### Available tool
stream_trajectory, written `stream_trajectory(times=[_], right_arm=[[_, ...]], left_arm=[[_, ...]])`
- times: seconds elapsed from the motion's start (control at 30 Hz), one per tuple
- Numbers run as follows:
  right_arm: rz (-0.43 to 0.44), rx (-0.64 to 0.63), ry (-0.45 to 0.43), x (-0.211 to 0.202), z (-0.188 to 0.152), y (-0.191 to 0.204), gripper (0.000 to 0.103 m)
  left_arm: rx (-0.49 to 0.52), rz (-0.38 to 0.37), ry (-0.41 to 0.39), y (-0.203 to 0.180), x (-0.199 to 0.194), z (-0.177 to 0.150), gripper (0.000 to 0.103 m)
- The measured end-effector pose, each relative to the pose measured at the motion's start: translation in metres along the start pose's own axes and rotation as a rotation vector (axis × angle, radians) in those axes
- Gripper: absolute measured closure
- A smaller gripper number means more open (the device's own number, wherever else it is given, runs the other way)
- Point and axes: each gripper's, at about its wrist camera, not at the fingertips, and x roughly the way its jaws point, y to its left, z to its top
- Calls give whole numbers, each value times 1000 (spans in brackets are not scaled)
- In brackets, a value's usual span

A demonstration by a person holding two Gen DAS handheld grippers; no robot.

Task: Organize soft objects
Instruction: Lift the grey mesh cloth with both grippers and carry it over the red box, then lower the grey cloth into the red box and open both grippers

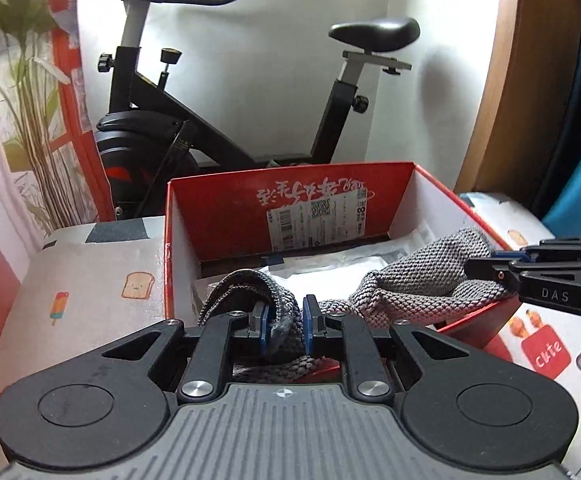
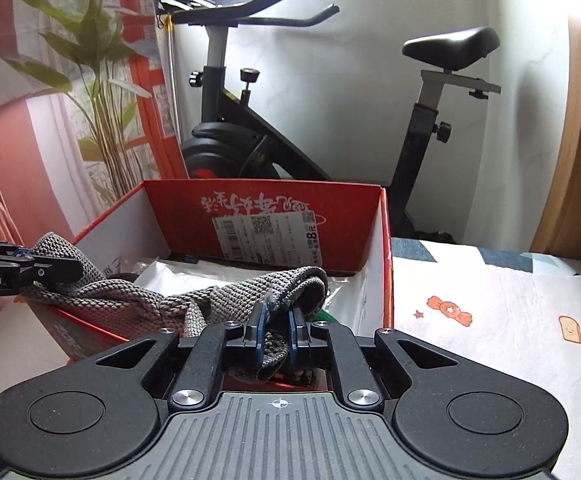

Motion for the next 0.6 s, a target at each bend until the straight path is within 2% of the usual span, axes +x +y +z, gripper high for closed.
stream_trajectory(times=[0.2,0.4,0.47,0.57,0.6], right_arm=[[-54,-34,76,24,2,0,92],[-74,-32,81,23,1,-3,91],[-86,-48,75,21,-1,-1,90],[-100,-70,56,13,-3,3,89],[-103,-73,51,10,-3,4,89]], left_arm=[[23,13,60,-4,23,2,86],[39,43,76,-5,37,3,85],[49,70,69,-4,37,3,84],[111,148,36,-4,31,6,82],[113,154,25,-3,28,6,77]])
